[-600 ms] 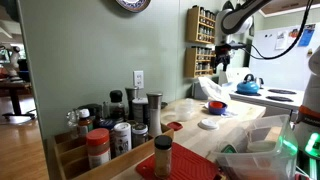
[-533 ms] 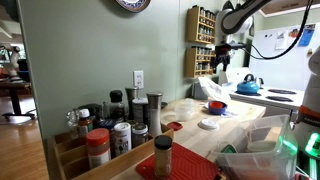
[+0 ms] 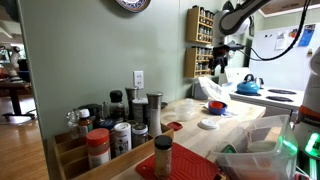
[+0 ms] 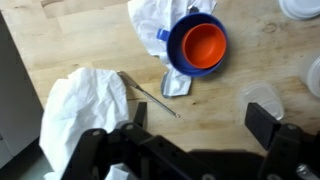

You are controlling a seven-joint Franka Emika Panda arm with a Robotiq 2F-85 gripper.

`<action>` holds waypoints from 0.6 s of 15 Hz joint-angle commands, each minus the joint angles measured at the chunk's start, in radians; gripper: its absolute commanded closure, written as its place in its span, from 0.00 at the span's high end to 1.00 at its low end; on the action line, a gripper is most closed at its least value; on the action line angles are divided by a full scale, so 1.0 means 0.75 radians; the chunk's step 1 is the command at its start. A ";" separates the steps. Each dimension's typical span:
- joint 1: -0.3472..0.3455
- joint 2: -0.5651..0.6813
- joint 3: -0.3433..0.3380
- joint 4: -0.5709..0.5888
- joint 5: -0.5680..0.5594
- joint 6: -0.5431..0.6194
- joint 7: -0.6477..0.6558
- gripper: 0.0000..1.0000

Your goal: Put the lid on the lunch box

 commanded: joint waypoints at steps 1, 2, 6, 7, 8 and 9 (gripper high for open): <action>0.146 0.053 0.043 -0.033 0.141 -0.038 -0.094 1.00; 0.182 0.071 0.055 -0.032 0.176 -0.052 -0.125 1.00; 0.314 0.169 0.115 -0.023 0.324 -0.111 -0.238 1.00; 0.338 0.201 0.126 -0.018 0.352 -0.122 -0.275 1.00; 0.357 0.219 0.137 -0.021 0.361 -0.111 -0.325 1.00; 0.367 0.238 0.147 -0.042 0.363 -0.016 -0.348 1.00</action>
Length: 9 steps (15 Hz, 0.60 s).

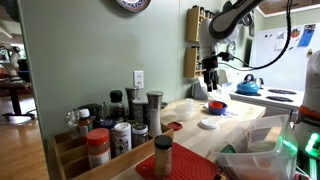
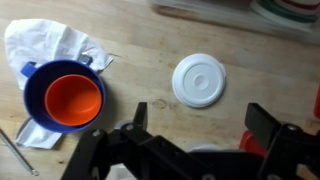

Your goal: Put the lid on the lunch box

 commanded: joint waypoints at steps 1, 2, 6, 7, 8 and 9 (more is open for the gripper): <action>0.015 0.023 0.013 0.002 0.013 0.010 -0.034 1.00; 0.027 0.044 0.020 0.002 0.019 0.032 -0.054 1.00; 0.033 0.072 0.023 0.003 0.023 0.050 -0.081 1.00; 0.033 0.072 0.023 0.004 0.023 0.050 -0.082 1.00; 0.044 0.112 0.026 0.013 0.042 0.047 -0.109 1.00; 0.050 0.133 0.030 0.012 0.051 0.052 -0.128 1.00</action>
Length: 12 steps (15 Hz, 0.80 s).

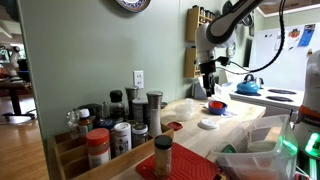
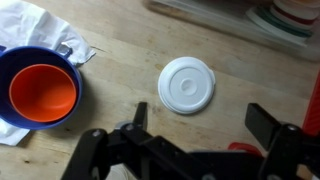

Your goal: Put the lid on the lunch box

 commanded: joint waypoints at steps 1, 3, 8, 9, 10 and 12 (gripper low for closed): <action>0.022 0.096 0.026 0.002 0.012 0.013 -0.050 1.00; 0.035 0.146 0.043 -0.004 0.011 0.021 -0.093 1.00; 0.048 0.270 0.085 -0.014 -0.004 0.100 -0.101 1.00; 0.047 0.294 0.091 -0.013 -0.013 0.131 -0.091 1.00; 0.047 0.312 0.096 -0.014 -0.022 0.161 -0.081 1.00; 0.043 0.353 0.096 -0.020 -0.045 0.262 -0.032 1.00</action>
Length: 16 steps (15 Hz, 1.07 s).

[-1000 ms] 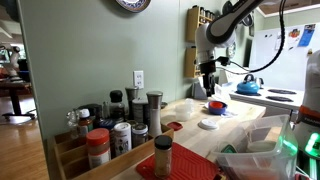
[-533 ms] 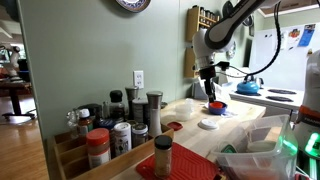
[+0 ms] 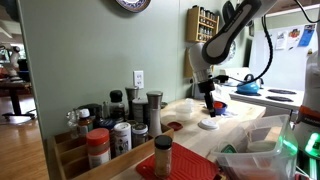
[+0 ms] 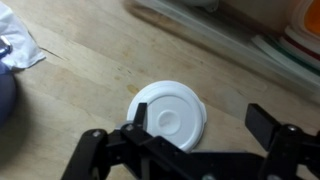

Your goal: Put the lid on the lunch box

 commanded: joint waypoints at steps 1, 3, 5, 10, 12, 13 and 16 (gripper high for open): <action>0.000 0.074 0.003 -0.018 -0.030 0.142 0.046 1.00; -0.004 0.096 -0.002 -0.024 -0.062 0.164 0.047 1.00; -0.006 0.117 -0.004 -0.023 -0.092 0.159 0.044 1.00; -0.004 0.165 -0.013 -0.016 -0.168 0.173 0.075 1.00; -0.002 0.183 -0.013 -0.011 -0.181 0.182 0.103 1.00; -0.001 0.191 -0.012 -0.009 -0.185 0.187 0.113 1.00; 0.004 0.209 -0.014 -0.005 -0.200 0.211 0.160 1.00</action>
